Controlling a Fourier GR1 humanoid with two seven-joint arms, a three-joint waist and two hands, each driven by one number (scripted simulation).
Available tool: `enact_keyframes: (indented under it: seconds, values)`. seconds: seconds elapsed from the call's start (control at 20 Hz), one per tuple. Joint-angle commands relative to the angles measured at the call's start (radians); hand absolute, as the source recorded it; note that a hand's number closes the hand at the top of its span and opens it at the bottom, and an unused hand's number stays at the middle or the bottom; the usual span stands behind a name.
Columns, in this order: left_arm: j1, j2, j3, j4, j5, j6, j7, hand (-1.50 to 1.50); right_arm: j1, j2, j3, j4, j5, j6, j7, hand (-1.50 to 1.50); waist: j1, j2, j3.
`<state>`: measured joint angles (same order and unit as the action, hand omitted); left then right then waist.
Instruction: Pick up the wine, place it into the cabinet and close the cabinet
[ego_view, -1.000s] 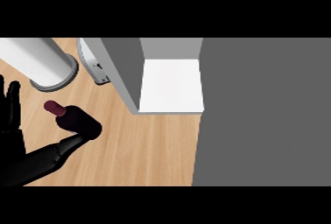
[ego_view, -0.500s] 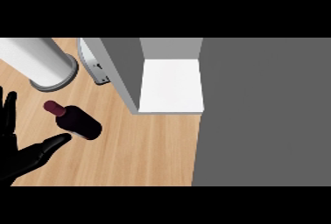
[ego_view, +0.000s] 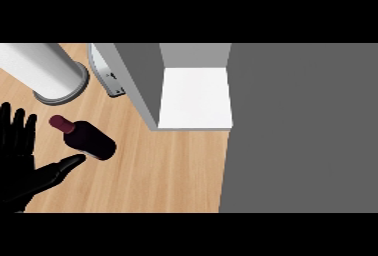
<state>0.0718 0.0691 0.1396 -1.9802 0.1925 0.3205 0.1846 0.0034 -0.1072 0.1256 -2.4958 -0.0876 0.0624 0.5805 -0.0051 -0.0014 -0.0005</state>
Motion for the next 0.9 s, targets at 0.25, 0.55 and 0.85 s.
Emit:
enact_keyframes:
  seconds: [0.25, 0.55, 0.85]
  values:
    - [-0.011, -0.04, 0.053, 0.244, 0.0, -0.047, -0.241, -1.5, -0.027, 0.013, 0.016, -0.129, -0.008, -0.027, 0.088, -1.5, 0.0, 0.001, 0.0]
    - [0.03, -0.02, 0.091, 0.249, 0.053, -0.093, -0.243, -1.5, -0.017, -0.013, -0.036, -0.173, -0.049, -0.02, 0.116, -1.5, 0.002, -0.001, 0.0]
    - [0.024, 0.011, 0.16, 0.391, 0.114, -0.182, -0.345, -1.5, -0.023, 0.006, -0.044, -0.069, -0.045, 0.012, 0.023, -1.5, 0.005, 0.001, 0.0]
